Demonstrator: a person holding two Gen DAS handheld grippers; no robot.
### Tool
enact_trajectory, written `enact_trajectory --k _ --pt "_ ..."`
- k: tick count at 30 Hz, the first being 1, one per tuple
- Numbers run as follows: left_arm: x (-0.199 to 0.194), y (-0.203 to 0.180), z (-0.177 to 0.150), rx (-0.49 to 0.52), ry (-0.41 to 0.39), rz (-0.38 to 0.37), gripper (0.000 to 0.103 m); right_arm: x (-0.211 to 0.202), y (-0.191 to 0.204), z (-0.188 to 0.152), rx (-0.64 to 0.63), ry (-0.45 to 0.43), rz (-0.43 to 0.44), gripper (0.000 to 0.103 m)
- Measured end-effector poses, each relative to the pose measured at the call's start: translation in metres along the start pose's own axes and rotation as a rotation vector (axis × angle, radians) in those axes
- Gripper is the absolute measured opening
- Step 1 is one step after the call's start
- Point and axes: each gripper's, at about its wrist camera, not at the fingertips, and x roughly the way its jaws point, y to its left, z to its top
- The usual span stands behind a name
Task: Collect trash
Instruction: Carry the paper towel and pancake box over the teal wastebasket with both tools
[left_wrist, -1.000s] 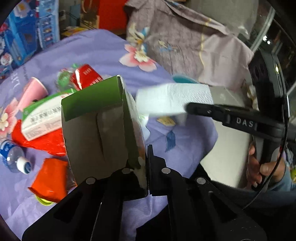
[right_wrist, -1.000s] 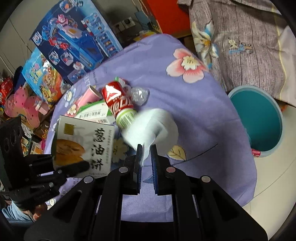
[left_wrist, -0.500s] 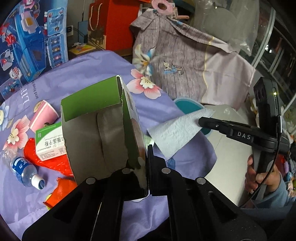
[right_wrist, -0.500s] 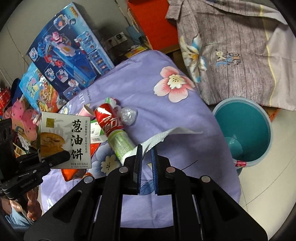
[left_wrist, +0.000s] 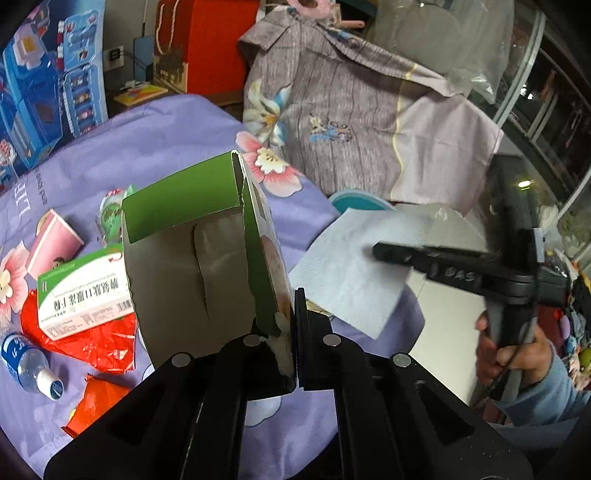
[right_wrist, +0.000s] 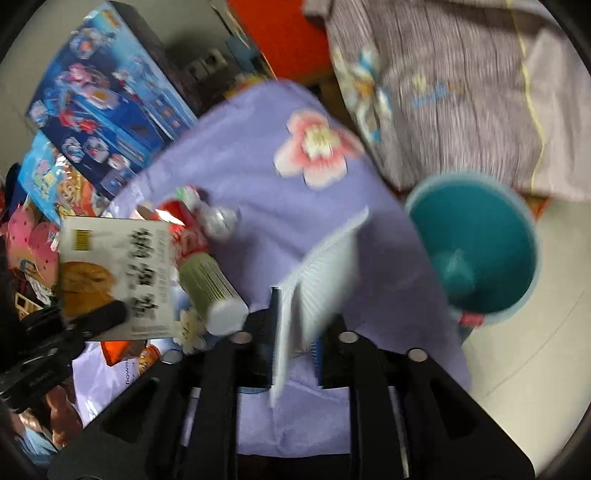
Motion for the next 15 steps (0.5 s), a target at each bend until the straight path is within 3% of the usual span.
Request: enact_trajectory --k 2,8,10,11,15 --pt "0.001 0.006 -0.002 -0.006 0.005 0.003 0.004 0.014 -0.005 -0.001 0.025 0.009 -0.015 0.064" --pt "0.003 0.024 0.001 -0.040 0.006 0.009 0.004 0.048 0.000 0.003 -0.006 0.017 -0.049 0.063" --pt "0.006 0.029 0.002 -0.052 0.010 0.011 0.004 0.053 0.003 0.004 -0.017 0.010 -0.051 0.015" --pt "0.006 0.030 0.003 -0.054 0.012 0.013 0.004 0.056 0.002 0.005 -0.008 0.031 -0.041 0.002" --pt "0.008 0.026 0.012 -0.048 0.015 -0.006 0.004 0.035 0.001 0.012 0.004 -0.036 -0.028 0.002"
